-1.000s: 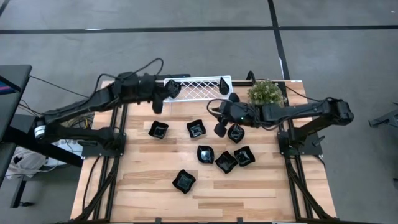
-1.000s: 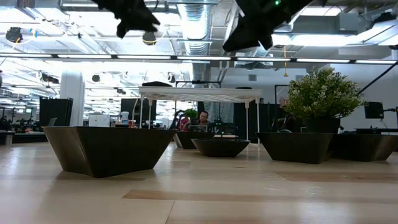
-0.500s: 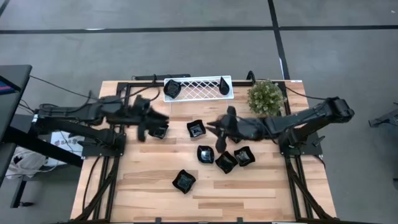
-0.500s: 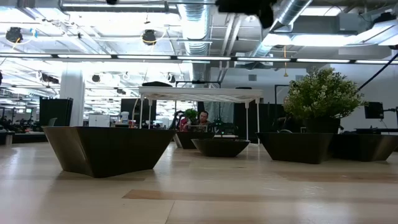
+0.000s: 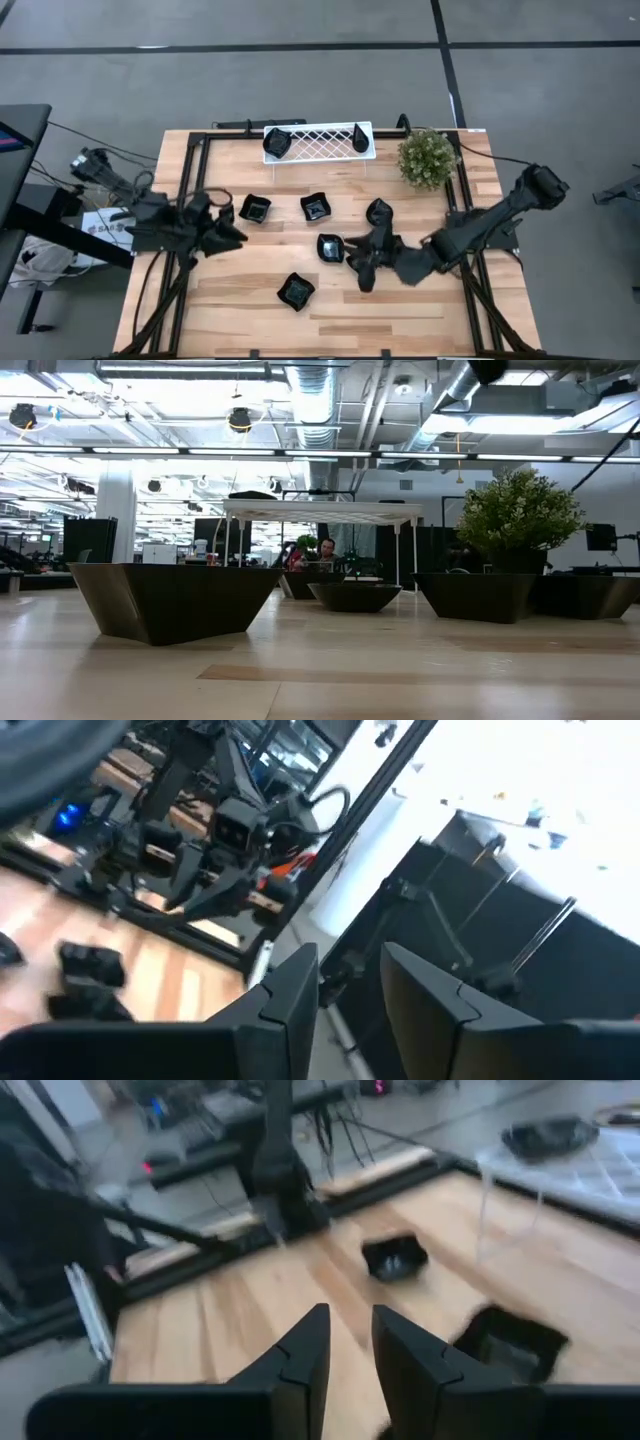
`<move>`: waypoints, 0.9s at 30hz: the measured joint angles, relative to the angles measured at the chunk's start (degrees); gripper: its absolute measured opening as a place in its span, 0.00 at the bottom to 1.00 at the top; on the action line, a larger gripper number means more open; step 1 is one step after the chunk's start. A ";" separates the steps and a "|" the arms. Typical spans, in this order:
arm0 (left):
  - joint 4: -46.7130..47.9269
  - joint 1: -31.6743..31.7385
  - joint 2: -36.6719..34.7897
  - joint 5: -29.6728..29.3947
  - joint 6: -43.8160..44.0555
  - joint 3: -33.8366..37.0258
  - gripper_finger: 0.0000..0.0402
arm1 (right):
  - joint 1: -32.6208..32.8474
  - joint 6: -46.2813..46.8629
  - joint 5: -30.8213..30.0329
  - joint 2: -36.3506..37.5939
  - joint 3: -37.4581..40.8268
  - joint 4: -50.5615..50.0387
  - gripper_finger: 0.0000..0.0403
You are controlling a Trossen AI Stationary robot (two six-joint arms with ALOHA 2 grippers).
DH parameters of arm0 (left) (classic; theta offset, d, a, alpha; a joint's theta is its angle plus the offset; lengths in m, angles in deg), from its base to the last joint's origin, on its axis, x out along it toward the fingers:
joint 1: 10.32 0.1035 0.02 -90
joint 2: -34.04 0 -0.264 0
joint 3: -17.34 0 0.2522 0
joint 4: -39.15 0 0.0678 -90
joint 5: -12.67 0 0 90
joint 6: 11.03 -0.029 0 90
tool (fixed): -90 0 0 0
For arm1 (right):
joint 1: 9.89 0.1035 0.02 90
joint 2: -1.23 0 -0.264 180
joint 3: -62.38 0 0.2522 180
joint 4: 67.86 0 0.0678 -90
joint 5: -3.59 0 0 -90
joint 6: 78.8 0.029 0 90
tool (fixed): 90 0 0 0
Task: Pick & Place Mini shaped plates
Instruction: Stack the black leaf shaped plate on top of the black leaf shaped plate on the shelf
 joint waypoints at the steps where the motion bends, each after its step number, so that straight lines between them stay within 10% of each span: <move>1: -2.65 -1.59 0.35 -1.72 1.33 1.59 0.28 | 0.52 1.98 0.06 -0.78 0.00 -1.29 0.18; 12: -14.35 -14.08 2.17 -23.94 2.91 9.74 0.28 | 0.59 16.55 6.24 -8.90 0.04 -8.79 0.18; 27: -14.94 -10.74 2.17 -24.00 -3.28 10.20 0.28 | -11.92 6.92 26.03 -8.82 0.04 -12.71 0.19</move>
